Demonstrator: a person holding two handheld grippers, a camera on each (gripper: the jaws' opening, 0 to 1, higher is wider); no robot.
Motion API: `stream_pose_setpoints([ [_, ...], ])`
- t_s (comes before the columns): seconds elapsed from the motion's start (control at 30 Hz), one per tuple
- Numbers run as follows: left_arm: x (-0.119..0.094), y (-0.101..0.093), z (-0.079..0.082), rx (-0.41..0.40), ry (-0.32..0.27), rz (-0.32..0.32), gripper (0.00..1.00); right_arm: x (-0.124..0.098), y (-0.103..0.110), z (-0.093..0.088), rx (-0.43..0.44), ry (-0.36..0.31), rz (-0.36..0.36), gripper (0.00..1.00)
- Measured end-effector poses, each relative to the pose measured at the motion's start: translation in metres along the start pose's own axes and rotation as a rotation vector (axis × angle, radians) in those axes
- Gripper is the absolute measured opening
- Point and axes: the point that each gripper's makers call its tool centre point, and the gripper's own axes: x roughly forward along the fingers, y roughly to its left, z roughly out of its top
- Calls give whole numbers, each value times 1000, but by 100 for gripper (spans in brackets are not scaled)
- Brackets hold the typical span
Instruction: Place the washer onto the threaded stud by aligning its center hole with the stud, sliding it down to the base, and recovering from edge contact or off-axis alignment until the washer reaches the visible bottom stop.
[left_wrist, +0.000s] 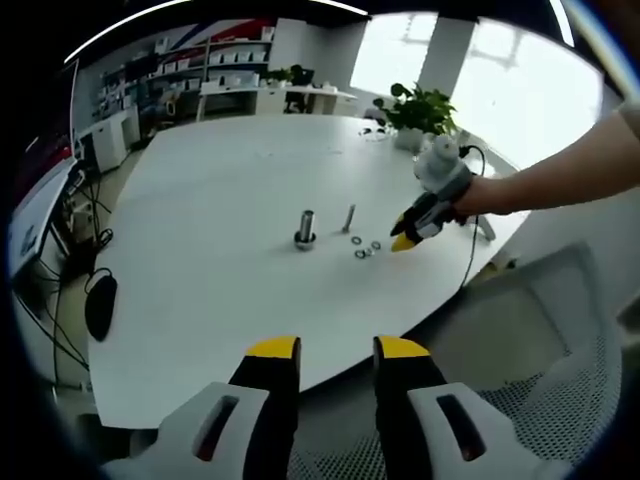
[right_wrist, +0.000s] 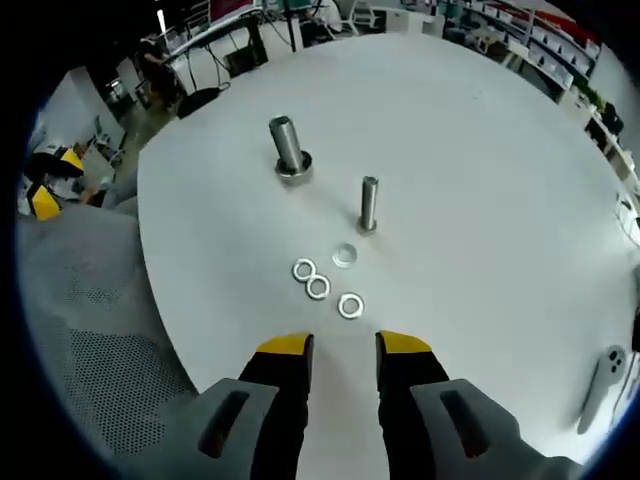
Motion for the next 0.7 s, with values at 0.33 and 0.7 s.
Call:
stream_pose_setpoints([
  [0.33,0,0,1,-10,-5,-5,26,14,-3,3,-74,55,-3,20],
  [0.7,1,0,0,-12,-1,-7,26,17,-3,8,-151,86,8,20],
])
